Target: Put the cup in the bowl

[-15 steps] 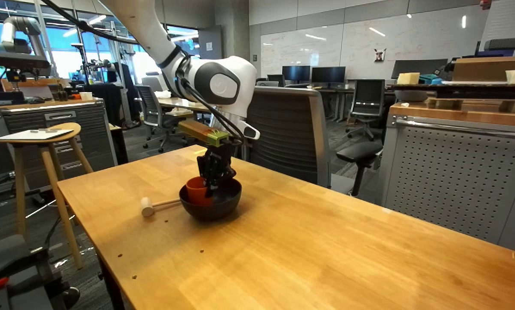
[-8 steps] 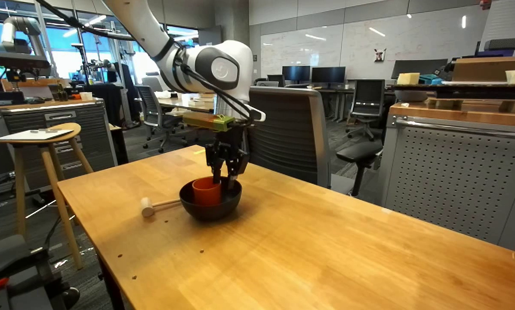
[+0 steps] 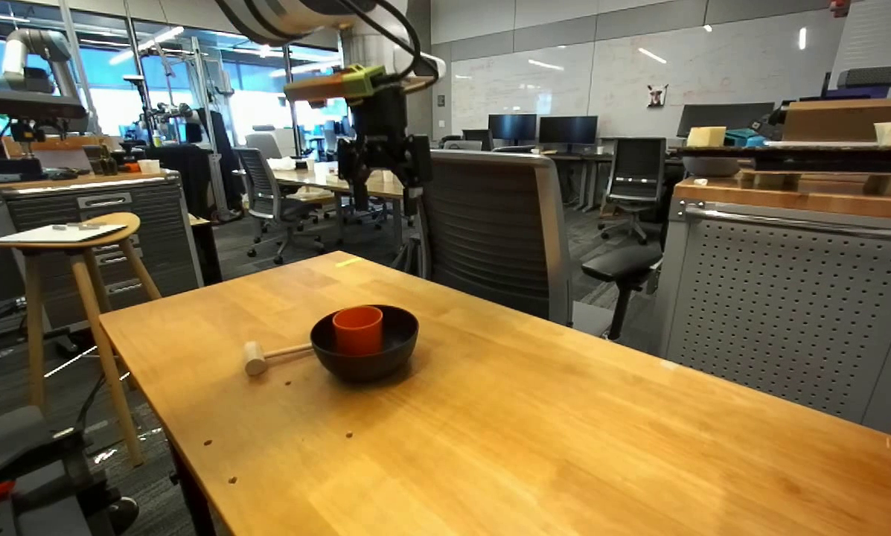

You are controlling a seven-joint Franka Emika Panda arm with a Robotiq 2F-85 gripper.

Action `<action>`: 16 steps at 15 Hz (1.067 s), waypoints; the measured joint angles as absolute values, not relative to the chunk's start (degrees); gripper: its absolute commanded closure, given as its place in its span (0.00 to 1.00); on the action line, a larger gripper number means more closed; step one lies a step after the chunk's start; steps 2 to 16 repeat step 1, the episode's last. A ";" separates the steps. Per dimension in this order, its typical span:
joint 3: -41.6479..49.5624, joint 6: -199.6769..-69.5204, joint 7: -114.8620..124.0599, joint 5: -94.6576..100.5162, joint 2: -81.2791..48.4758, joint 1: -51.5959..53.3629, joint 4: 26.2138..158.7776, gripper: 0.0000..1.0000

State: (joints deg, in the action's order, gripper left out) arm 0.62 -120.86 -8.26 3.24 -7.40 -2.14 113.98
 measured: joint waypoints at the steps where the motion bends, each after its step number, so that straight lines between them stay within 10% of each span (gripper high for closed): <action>1: 0.64 -119.62 -9.37 2.31 -5.30 -2.46 114.82 0.00; 16: 0.64 -119.62 -9.37 2.31 -5.30 -2.46 114.82 0.00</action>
